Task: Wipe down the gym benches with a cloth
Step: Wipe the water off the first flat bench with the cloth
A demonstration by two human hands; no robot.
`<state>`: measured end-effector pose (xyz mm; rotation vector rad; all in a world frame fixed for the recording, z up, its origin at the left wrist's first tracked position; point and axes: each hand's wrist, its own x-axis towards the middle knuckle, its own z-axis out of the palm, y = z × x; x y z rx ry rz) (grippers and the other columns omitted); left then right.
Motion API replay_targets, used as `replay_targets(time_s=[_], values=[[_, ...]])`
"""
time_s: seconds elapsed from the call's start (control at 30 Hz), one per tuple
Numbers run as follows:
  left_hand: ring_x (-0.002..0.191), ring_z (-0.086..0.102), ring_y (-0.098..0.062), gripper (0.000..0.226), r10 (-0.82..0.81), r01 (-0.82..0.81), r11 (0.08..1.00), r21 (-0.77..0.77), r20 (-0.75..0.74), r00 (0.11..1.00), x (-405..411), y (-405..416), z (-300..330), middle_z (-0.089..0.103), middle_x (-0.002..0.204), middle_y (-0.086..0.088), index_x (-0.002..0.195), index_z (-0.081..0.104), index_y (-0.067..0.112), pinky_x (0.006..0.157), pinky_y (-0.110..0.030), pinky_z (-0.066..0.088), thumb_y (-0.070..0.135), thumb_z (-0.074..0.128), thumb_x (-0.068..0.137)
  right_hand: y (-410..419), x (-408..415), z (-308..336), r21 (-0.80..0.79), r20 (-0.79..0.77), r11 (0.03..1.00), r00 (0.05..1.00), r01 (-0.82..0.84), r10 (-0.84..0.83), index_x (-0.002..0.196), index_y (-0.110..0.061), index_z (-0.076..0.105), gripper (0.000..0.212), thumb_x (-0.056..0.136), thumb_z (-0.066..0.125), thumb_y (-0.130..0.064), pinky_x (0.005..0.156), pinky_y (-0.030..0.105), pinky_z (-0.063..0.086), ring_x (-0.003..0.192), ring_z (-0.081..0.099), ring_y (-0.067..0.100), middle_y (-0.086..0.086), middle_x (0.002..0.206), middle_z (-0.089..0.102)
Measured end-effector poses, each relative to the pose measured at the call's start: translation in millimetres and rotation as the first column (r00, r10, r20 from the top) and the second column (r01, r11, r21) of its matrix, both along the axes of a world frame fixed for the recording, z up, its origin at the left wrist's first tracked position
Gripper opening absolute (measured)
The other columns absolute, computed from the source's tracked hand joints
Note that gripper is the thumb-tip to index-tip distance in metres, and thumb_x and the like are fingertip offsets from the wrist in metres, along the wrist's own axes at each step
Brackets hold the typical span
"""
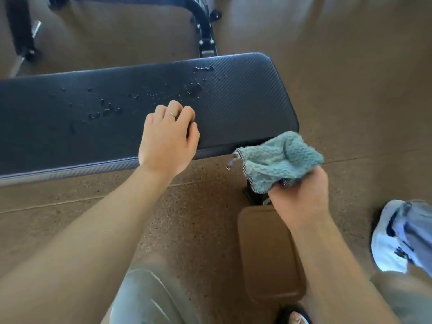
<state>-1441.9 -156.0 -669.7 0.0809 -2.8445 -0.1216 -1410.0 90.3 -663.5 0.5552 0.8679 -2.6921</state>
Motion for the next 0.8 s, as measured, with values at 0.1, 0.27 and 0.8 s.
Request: replay_targets(time_s=[0.1, 0.27, 0.8], values=[[0.107, 0.055, -0.034, 0.038, 0.033, -0.032, 0.999, -0.029, 0.032, 0.999, -1, 2, -5, 0.059, 0.123, -0.009, 0.120, 0.057, 0.016, 0.092, -0.046, 0.045, 0.037, 0.030, 0.104, -10, -30, 50, 0.079, -0.185, 0.992, 0.979, 0.100, -0.084, 0.116, -0.015, 0.063, 0.026, 0.096, 0.048, -0.021, 0.084, 0.036, 0.052, 0.100, 0.064, 0.023, 0.006, 0.110, 0.065], [0.102, 0.054, -0.033, 0.034, 0.031, -0.031, 0.999, -0.024, -0.002, 1.000, 1, 0, -8, 0.059, 0.117, -0.008, 0.117, 0.058, 0.015, 0.089, -0.045, 0.043, 0.033, 0.034, 0.103, -45, -80, 41, 0.932, -0.346, 0.026, 0.863, 0.362, 0.369, 0.122, -0.020, 0.064, 0.031, 0.097, 0.049, -0.029, 0.088, 0.010, 0.037, 0.107, 0.055, 0.014, 0.003, 0.123, 0.062], [0.103, 0.054, -0.026, 0.028, -0.084, 0.080, 0.991, 0.111, 0.037, 0.996, 2, -12, -1, 0.058, 0.118, -0.002, 0.116, 0.058, 0.018, 0.090, -0.041, 0.043, 0.028, 0.035, 0.104, -53, -78, 1, 0.677, 0.252, -0.635, 0.693, 0.372, 0.675, 0.162, -0.038, 0.009, 0.056, 0.107, 0.018, -0.044, 0.128, 0.044, 0.009, 0.158, 0.008, 0.023, 0.006, 0.171, 0.010]])
